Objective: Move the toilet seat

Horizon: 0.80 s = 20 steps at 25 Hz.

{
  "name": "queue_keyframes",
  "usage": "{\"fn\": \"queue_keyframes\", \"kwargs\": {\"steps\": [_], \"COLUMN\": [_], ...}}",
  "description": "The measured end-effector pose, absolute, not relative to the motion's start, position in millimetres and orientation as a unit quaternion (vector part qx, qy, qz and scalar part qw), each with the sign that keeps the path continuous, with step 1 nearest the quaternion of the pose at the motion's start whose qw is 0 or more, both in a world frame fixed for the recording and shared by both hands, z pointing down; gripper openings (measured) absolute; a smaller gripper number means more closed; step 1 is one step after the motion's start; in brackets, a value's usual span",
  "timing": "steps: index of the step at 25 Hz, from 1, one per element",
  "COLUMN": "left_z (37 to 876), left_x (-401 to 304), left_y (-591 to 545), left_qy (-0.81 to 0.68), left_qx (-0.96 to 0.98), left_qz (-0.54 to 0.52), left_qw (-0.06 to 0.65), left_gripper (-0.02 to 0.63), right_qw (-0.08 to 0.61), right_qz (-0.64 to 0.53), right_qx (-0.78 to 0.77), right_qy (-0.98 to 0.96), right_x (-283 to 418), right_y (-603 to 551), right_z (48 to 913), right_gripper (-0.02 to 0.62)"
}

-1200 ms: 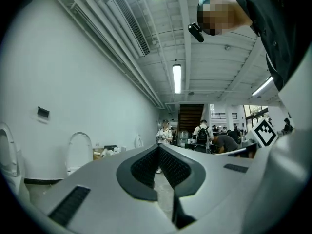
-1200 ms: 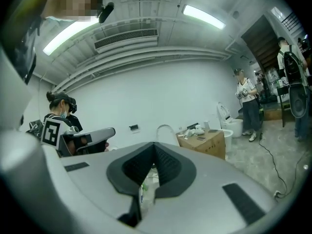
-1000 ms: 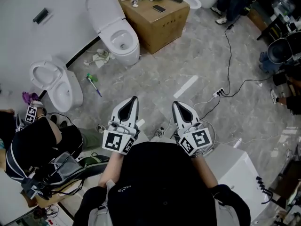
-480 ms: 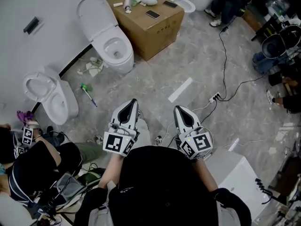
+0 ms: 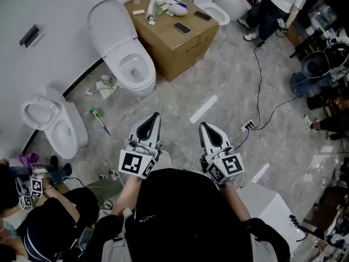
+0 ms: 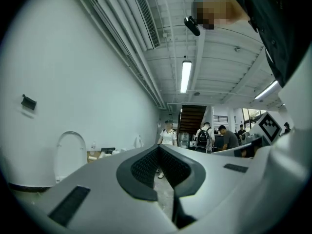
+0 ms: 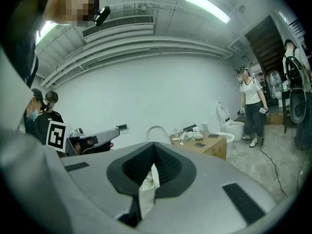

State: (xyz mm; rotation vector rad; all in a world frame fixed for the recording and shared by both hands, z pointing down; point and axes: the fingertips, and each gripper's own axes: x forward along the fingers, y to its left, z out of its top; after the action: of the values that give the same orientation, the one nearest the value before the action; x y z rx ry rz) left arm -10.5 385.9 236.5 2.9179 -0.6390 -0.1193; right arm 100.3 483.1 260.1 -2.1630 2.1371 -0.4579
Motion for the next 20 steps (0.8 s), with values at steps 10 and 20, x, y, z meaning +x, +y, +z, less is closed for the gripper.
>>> {"fn": "queue_keyframes", "kwargs": {"steps": [10,20], "left_z": [231,238], "left_x": [-24,-35], "left_y": [278,227], "left_qy": [-0.227,-0.248], "left_qx": [0.97,0.964], "left_qz": [-0.053,-0.047], "left_qw": [0.073,0.079], "left_gripper": [0.008,0.008], "right_qw": [0.028,0.026], "right_qz": [-0.135,-0.145], "right_qx": [-0.695,-0.678], "right_qy": [0.705,0.72], "right_x": [91,86], "right_y": [371,312], "right_z": [259,266], "right_gripper": [0.006,0.005]}}
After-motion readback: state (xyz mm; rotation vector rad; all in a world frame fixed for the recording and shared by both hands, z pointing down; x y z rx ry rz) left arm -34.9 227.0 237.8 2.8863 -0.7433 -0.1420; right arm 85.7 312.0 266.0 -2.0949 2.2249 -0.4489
